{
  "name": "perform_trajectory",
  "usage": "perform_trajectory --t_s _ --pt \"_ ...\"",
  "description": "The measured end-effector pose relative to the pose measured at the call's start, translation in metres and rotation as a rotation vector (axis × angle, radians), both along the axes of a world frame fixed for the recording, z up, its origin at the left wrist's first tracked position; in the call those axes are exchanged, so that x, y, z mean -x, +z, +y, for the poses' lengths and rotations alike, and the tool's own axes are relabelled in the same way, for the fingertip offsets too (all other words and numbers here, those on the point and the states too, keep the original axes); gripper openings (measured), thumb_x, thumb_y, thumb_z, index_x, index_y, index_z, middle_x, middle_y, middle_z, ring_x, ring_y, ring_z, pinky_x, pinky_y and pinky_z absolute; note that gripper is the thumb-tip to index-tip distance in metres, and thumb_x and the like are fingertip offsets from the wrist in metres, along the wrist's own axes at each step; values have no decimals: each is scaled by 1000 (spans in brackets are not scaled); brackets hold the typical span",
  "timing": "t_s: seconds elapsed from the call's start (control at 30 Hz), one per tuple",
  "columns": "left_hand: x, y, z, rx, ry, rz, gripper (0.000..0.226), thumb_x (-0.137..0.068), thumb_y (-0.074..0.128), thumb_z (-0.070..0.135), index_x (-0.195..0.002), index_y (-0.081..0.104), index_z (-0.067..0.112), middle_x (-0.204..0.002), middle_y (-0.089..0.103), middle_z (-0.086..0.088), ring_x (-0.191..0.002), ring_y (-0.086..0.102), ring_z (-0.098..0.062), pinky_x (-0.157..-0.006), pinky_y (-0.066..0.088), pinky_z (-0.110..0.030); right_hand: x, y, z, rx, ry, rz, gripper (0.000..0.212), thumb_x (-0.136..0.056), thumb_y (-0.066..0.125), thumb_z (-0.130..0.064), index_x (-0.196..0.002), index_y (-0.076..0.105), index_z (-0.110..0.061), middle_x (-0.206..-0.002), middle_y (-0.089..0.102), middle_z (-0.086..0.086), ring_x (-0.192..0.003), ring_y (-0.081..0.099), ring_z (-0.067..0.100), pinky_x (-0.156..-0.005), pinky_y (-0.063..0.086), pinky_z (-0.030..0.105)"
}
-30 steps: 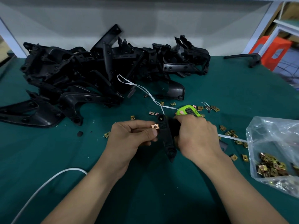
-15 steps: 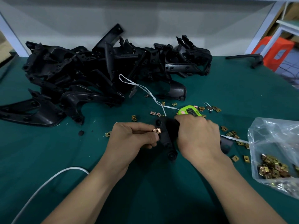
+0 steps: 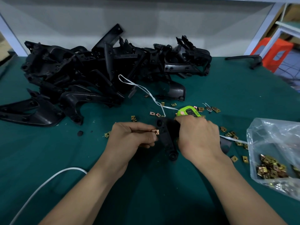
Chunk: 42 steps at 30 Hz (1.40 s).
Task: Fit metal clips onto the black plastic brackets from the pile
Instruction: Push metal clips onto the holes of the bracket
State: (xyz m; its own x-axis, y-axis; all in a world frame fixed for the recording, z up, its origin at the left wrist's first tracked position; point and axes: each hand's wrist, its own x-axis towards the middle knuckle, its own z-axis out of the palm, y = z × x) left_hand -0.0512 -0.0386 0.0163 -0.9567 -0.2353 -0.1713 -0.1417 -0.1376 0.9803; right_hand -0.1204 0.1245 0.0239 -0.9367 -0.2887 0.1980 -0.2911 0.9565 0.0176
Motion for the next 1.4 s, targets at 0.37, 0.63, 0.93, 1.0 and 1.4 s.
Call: perform_trajectory --t_s 0.37,0.63,0.93,1.0,1.4 --pt "-1 2 1 -226 8 -29 17 -58 78 14 -75 82 11 -74 75 -11 -59 69 -15 -54 53 -20 -2 6 -1 -7 14 22 28 -71 57 -2 -78 51 -28 -55 34 -6 -58 38 26 -46 14 28" --pt "-5 3 9 -162 -26 -26 13 -58 80 24 -66 78 13 -70 70 -7 -62 66 -13 -58 55 -21 -9 6 -7 4 34 71 22 -73 52 -4 -78 48 -26 -61 49 -4 -53 35 24 -46 12 27" --pt "-5 1 12 -105 -74 5 22 -68 79 36 -70 78 15 -78 73 -3 -74 67 -12 -70 58 -23 -6 1 -7 50 59 64 21 -74 58 -10 -78 47 -27 -57 41 -4 -58 45 29 -48 19 29" --pt "-5 0 16 -57 -41 39 18 -78 78 31 -87 82 16 -90 79 -2 -84 72 -13 -79 57 -23 1 3 -1 119 -6 32 18 -74 64 -15 -81 53 -28 -61 46 -4 -66 55 33 -56 30 31" --pt "-9 -19 27 910 -175 154 14 -77 84 32 -89 80 38 -83 65 21 -95 52 -5 -86 45 -27 21 14 36 324 -216 -39 16 -73 62 -36 -69 50 -27 -60 33 -3 -65 41 33 -65 36 35"
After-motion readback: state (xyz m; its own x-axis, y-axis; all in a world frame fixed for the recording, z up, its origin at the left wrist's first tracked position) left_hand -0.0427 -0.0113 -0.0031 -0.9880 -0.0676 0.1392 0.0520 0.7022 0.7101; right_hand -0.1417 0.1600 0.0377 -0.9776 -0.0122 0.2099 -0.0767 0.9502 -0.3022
